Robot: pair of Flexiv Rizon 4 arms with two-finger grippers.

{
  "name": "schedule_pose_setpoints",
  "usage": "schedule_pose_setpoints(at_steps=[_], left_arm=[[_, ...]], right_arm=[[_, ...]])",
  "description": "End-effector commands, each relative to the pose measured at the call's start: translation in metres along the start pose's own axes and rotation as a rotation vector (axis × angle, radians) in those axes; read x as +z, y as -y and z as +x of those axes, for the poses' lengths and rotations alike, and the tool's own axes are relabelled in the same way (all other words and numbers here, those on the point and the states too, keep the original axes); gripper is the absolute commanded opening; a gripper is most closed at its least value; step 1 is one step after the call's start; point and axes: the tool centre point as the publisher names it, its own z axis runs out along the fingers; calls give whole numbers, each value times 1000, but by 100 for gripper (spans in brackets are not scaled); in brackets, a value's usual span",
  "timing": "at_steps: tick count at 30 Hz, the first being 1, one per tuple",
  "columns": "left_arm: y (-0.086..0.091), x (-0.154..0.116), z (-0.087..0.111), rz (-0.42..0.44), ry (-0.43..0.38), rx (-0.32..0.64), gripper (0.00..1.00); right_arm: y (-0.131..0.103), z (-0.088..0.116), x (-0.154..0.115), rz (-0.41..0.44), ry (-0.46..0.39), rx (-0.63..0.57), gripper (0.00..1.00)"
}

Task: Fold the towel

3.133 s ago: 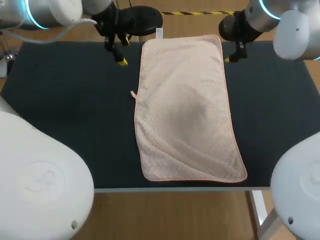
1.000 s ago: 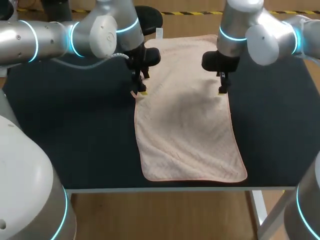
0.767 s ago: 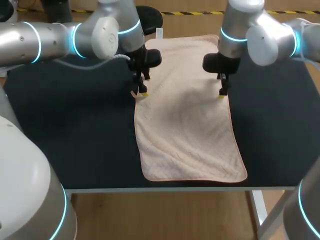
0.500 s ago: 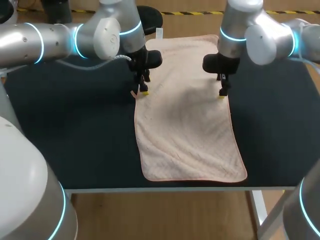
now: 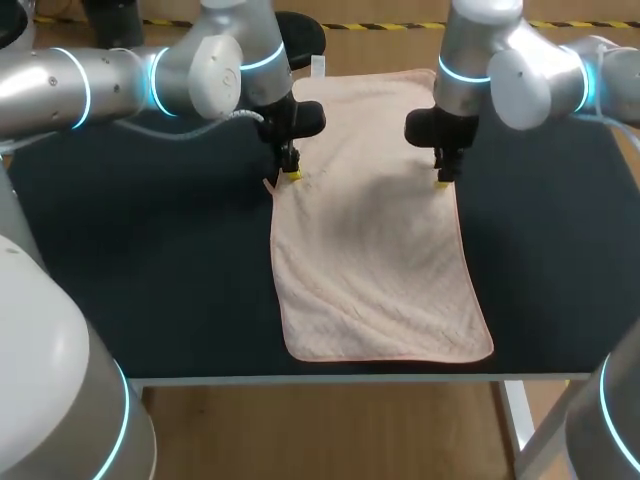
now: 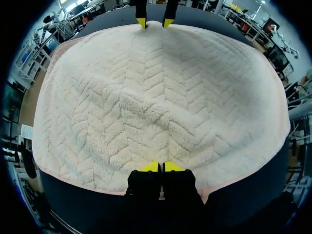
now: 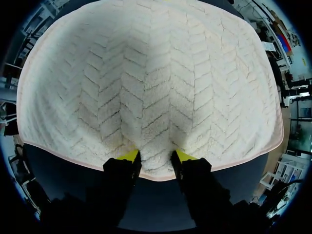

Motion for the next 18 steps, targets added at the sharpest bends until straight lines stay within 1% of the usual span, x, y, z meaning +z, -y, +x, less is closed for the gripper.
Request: schedule_pose_setpoints(at_steps=[1,4,8,12,18], left_arm=[[-1,2,0,3,-1,4,0],[0,-7,2,14,5,4,0],[4,-29,6,23,26,10,0],[9,-63,9,35,67,15,0],[17,-124,8,36,154,24,0]], right_arm=[[2,0,1,8,0,0,0],[3,0,-7,11,12,1,0],[5,-1,-24,11,38,0,0],[4,-5,-53,11,89,-13,0],[4,-16,-103,6,188,-21,0]])
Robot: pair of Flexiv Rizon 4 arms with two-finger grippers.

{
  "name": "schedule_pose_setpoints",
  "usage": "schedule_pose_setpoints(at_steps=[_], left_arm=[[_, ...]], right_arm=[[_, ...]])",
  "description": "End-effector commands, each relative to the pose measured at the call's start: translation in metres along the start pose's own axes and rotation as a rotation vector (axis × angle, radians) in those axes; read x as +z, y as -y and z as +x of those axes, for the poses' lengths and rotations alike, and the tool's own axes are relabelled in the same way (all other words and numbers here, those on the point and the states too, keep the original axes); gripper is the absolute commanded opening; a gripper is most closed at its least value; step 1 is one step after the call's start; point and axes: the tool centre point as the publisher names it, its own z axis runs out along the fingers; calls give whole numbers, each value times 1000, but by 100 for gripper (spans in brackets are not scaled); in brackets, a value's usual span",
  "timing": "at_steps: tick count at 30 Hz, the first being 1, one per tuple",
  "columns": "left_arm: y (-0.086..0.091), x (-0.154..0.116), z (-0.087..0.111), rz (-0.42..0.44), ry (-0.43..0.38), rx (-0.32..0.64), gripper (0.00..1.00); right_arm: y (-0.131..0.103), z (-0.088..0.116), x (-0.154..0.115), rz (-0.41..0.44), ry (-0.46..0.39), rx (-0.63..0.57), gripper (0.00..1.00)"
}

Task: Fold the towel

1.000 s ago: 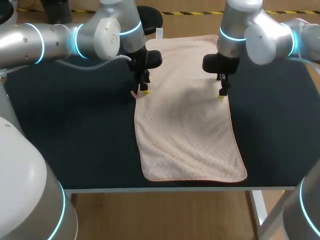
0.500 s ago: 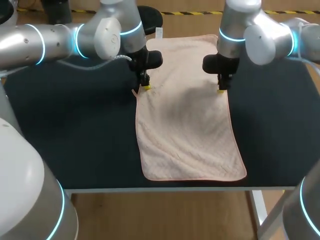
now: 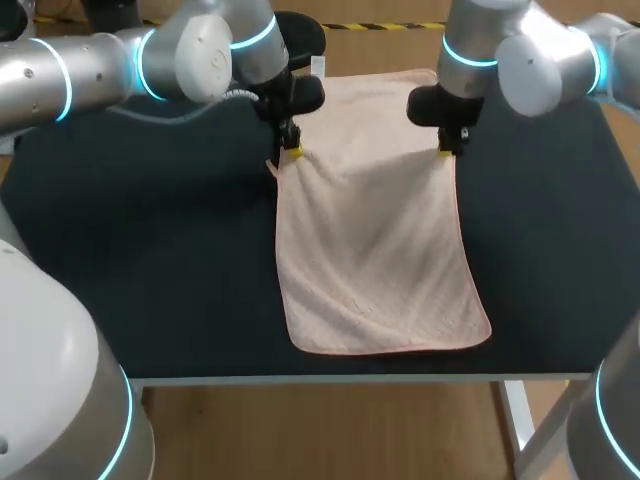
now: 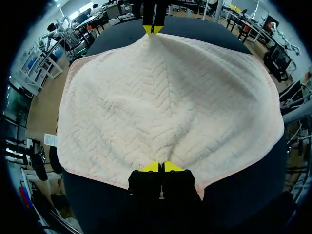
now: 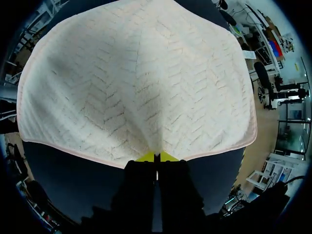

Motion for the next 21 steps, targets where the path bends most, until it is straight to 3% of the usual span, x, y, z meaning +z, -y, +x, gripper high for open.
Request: schedule_pose_setpoints(at_steps=[1,6,16,21], left_arm=[[3,-76,12,-15,73,1,0],[2,-122,-3,-5,152,-17,0],[12,-208,-44,-49,337,29,0],[19,-249,-63,-66,428,65,0]], right_arm=[[6,1,-56,-1,65,-2,0],[6,-22,-94,-11,139,-20,0],[0,-88,-177,-63,344,-59,0],[-10,-105,-220,-109,431,-80,0]])
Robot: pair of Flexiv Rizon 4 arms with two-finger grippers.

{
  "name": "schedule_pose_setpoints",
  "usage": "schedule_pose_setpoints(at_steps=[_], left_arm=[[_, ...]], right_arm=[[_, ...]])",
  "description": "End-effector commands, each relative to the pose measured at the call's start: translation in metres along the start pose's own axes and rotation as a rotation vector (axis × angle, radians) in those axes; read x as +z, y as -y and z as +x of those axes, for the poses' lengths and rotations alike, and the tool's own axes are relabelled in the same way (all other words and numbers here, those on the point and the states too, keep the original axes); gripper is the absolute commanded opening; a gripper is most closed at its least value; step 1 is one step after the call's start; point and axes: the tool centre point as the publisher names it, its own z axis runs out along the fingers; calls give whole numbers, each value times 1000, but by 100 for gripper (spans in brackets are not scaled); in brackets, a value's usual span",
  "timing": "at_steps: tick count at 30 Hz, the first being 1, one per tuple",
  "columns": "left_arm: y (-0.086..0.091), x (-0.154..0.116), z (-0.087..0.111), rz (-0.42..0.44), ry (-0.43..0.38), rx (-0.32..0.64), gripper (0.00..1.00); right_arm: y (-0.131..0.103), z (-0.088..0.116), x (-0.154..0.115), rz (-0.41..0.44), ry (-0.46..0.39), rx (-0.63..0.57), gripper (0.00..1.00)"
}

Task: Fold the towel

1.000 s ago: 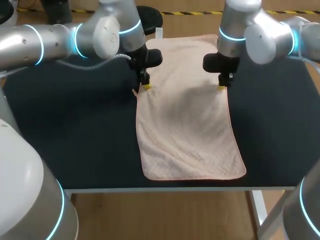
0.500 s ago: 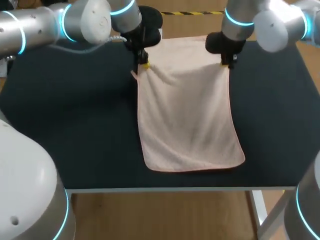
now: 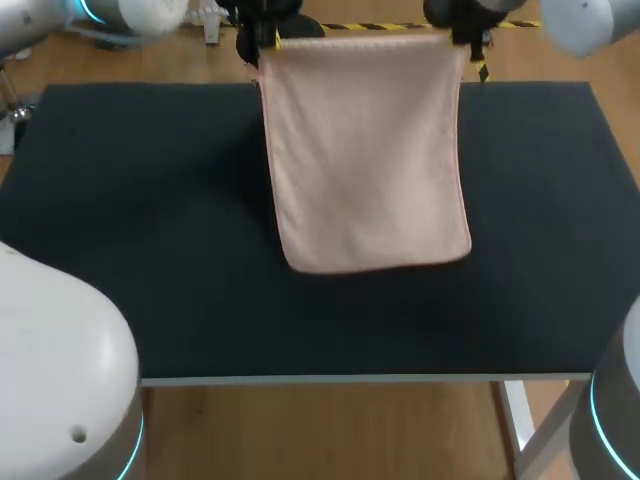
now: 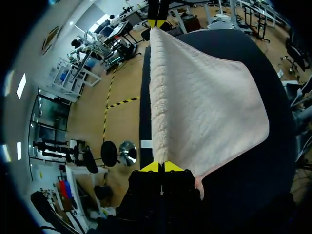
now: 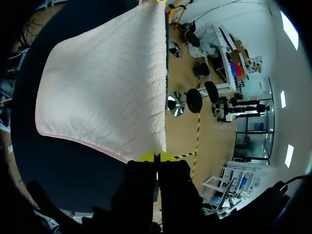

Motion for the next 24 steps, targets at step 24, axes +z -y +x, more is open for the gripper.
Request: schedule_pose_setpoints(at_steps=[24], left_arm=[[32,-145,-31,1,198,100,0]], right_arm=[[-21,-41,-141,9,264,-77,0]])
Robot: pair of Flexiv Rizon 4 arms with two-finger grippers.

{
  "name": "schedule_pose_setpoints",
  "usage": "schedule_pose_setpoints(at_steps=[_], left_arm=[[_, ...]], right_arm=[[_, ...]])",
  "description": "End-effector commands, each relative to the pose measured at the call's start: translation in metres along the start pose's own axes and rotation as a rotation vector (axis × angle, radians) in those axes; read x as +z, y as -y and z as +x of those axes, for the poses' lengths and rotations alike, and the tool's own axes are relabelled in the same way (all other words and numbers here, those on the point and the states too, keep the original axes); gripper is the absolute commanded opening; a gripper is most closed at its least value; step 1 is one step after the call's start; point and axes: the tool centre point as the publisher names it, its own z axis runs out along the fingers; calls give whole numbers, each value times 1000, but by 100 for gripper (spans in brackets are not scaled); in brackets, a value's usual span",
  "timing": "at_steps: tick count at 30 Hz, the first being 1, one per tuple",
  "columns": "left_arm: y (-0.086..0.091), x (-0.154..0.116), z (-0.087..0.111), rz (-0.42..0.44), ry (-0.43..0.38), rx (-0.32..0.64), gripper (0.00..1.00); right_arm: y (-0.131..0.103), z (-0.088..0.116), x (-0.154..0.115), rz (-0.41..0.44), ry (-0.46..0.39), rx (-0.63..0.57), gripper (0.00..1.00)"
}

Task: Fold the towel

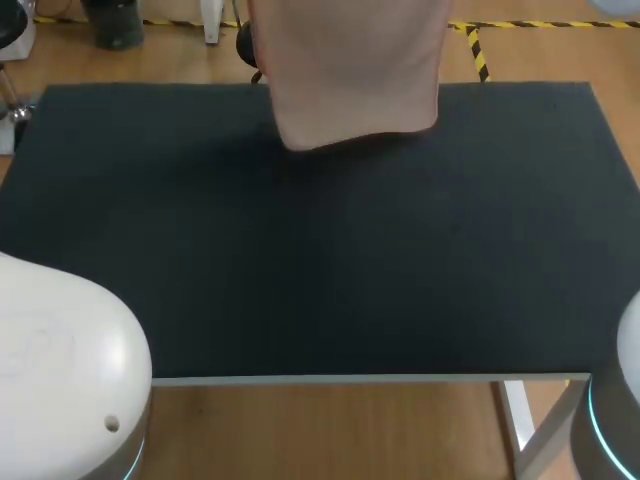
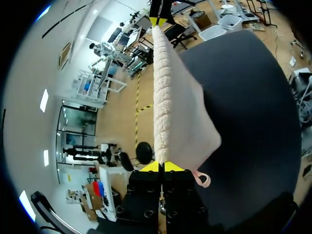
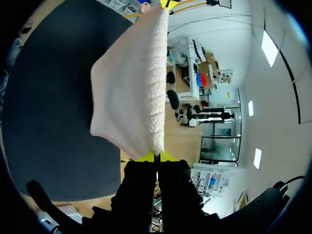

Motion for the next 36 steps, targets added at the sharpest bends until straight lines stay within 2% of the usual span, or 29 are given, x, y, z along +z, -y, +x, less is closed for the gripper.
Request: schedule_pose_setpoints(at_steps=[1,13,17,22,28,36], left_arm=[[7,-13,27,22,-44,18,0],[28,-16,142,93,-254,-22,0],[34,-25,170,121,-293,-26,0],[41,-27,194,113,-326,-12,0],[34,-1,213,88,-399,-49,0],[20,57,240,72,-522,-128,0]], right_arm=[[2,28,-23,30,-34,-36,0],[-4,120,-53,19,-221,-92,0],[-12,150,-65,-5,-280,-107,0],[-20,178,-71,-12,-326,-120,0],[-16,210,-50,72,-377,-104,0],[-5,253,10,148,-482,-47,0]])
